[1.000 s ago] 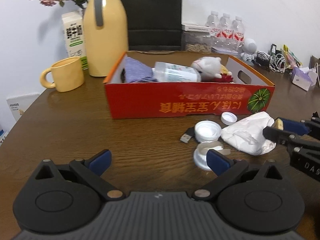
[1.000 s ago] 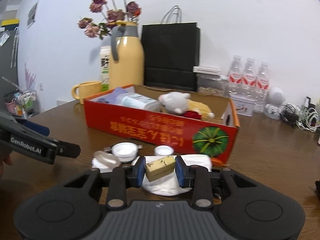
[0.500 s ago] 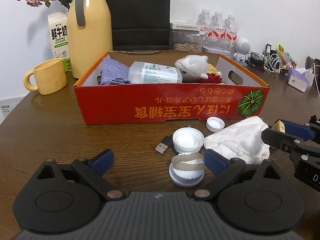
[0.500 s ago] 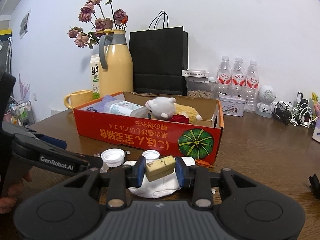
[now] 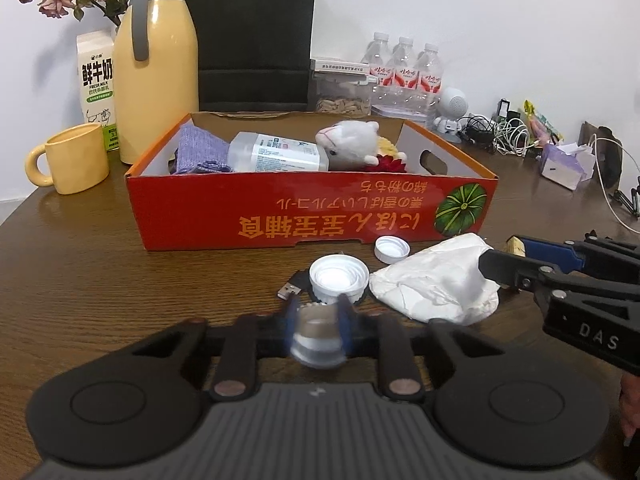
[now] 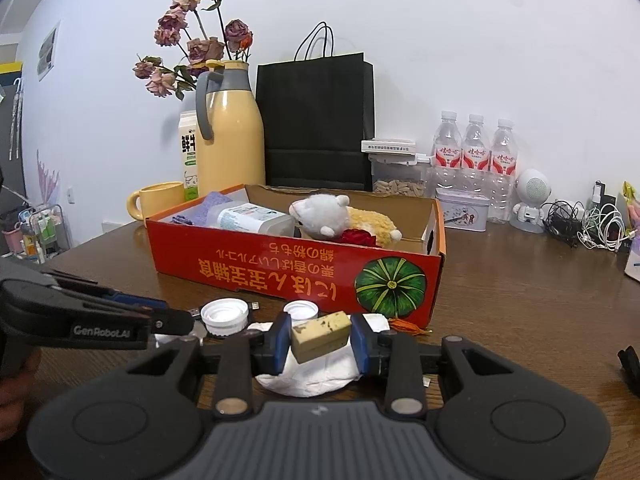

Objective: Organize objects
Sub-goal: 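Carry the white caps and yellow block over the box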

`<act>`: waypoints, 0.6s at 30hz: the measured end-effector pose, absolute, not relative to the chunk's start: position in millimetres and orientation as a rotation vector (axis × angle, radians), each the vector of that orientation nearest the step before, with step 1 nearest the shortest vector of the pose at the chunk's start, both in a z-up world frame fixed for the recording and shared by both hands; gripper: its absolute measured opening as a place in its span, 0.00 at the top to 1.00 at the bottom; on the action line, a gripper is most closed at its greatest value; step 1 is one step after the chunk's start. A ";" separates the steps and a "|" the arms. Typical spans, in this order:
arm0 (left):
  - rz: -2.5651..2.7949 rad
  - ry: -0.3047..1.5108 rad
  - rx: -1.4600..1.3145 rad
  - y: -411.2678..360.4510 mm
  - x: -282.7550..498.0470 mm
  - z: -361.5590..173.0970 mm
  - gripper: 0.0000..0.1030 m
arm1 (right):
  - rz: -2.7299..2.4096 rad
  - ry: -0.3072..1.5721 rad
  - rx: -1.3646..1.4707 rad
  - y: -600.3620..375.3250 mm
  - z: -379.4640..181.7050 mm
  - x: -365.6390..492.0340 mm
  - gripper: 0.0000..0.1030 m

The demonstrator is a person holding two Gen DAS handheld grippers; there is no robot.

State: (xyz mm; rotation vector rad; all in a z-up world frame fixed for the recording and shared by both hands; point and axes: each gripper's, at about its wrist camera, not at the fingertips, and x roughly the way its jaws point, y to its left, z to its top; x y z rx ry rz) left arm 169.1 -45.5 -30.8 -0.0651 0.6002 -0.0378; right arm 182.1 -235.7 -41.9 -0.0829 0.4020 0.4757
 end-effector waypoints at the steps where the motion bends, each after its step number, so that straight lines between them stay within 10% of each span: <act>1: -0.041 0.600 -0.071 -44.8 168.1 -30.6 0.89 | 0.474 0.402 -0.082 -235.8 -41.9 182.1 0.70; 18: -0.082 0.508 -0.099 -37.4 154.2 -7.6 0.94 | 0.451 0.390 -0.095 -234.6 -41.6 182.7 0.70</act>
